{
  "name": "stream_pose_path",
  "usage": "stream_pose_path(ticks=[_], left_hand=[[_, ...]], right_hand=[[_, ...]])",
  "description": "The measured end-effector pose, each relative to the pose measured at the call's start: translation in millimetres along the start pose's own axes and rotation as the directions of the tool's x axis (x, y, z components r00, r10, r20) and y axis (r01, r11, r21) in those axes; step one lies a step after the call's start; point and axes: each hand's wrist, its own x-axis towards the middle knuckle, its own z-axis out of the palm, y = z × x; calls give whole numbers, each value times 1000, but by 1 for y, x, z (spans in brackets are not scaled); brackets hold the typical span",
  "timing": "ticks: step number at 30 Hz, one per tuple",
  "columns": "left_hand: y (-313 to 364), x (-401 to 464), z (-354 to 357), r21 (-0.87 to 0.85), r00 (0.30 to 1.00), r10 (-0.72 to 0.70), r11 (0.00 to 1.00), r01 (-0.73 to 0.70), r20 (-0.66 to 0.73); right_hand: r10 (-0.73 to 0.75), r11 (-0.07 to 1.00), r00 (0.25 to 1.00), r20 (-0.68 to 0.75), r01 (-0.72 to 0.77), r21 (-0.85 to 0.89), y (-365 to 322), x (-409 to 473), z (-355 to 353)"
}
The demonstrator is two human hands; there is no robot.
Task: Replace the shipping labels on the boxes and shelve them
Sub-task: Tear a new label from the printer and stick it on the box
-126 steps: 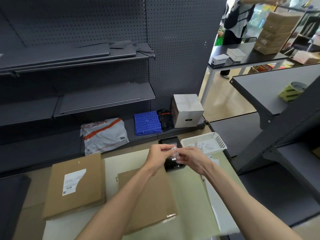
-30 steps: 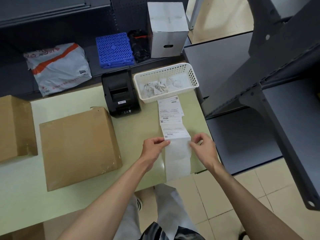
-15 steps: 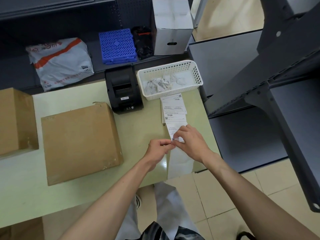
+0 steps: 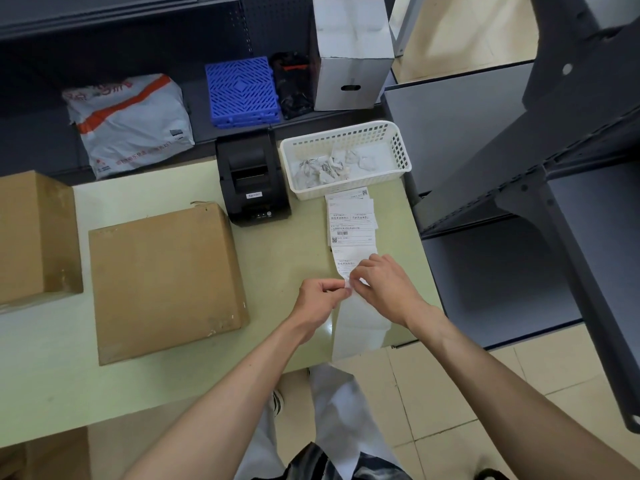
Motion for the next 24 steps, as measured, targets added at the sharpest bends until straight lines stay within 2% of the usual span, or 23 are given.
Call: stream_pose_path(ticks=[7, 12, 15, 19, 24], left_hand=[[1, -1, 5, -75, 1000, -4, 997, 2, -25], [0, 1, 5, -70, 999, -12, 998, 10, -36], [0, 5, 5, -58, 996, -41, 998, 36, -79], [7, 7, 3, -91, 993, -9, 996, -2, -121], [5, 14, 2, -27, 981, -13, 1000, 8, -196]], right_hand=[[26, 1000, 1000, -11, -25, 18, 0, -1, 3], [49, 999, 998, -31, -49, -20, 1, 1, 5], [93, 995, 994, -54, -91, 34, -1, 1, 4], [137, 988, 988, -67, -131, 84, -3, 2, 1], [173, 980, 980, -101, -160, 120, 0, 4, -3]])
